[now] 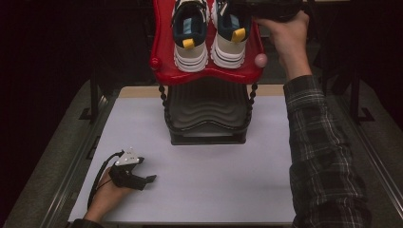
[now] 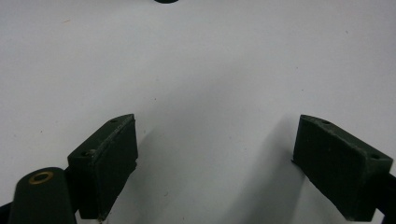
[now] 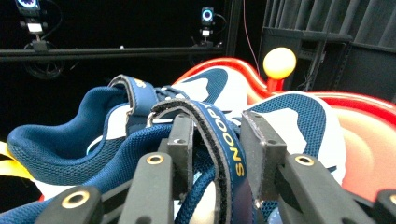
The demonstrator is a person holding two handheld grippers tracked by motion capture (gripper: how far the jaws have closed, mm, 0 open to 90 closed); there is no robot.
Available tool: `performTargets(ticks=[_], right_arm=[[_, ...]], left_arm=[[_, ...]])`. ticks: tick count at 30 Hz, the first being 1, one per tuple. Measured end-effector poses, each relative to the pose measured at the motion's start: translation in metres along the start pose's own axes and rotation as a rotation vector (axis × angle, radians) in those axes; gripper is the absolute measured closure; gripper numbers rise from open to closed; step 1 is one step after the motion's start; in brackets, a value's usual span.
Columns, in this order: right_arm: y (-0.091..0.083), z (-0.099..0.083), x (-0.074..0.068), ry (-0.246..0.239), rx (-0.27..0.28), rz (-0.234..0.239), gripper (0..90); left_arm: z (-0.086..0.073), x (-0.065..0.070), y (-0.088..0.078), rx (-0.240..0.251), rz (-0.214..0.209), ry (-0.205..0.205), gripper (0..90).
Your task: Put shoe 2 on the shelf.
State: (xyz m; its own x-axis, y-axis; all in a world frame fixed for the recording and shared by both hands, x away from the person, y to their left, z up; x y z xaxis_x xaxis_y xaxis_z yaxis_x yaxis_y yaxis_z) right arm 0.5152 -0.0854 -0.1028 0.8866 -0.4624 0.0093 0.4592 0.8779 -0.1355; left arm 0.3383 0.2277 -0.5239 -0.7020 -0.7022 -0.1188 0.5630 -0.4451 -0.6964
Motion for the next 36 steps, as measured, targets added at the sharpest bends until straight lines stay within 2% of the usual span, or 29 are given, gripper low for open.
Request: performTargets(ticks=[5,6,7,8,10,12,17,21,30,36], right_arm=[[0.008,-0.005,-0.006,-0.001,-0.012,0.001,61.9],[0.008,-0.005,-0.006,0.002,-0.011,-0.002,58.7],[0.007,-0.005,-0.006,0.011,-0.006,0.002,49.7],[0.006,-0.005,-0.006,0.041,0.003,0.014,42.9],[0.002,-0.005,-0.007,0.077,0.014,0.036,39.0],[-0.004,-0.006,-0.007,0.076,0.002,0.027,34.9],[-0.023,-0.011,-0.009,0.083,0.014,0.015,28.6],[-0.038,-0.021,-0.012,0.083,-0.003,0.008,26.9],[-0.075,-0.047,-0.013,0.096,0.001,-0.025,26.7],[-0.094,-0.067,-0.013,0.109,-0.004,-0.045,26.7]], left_arm=[[0.000,0.000,0.000,0.005,0.004,0.000,13.0],[0.000,0.000,0.000,0.004,0.005,-0.001,13.1],[0.000,0.000,0.000,0.003,0.005,0.001,13.1],[0.000,0.000,0.000,0.003,0.005,0.002,13.1],[0.000,0.001,0.000,0.005,0.005,0.000,13.1],[0.000,0.001,0.000,0.005,0.005,0.000,13.1],[0.000,0.000,0.000,0.005,0.006,0.001,13.1],[0.000,0.000,0.000,0.007,0.007,0.001,13.1],[0.000,0.001,0.000,0.006,0.006,-0.002,13.1],[0.000,0.001,0.000,0.006,0.006,-0.002,13.1]])
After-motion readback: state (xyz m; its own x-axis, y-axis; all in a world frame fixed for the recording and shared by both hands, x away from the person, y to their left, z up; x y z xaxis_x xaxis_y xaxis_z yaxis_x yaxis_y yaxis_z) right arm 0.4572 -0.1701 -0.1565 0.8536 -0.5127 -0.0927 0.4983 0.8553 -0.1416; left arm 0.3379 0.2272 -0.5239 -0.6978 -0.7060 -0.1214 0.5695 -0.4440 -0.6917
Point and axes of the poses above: each handheld gripper's, and its own axes: y roughly forward along the jaws, z roughly out of its top, x roughly to its right, the point moved 10 cm from there along y, roughly forward along the jaws, and after that the axes turned 9 degrees about z, right-handed, at the moved point
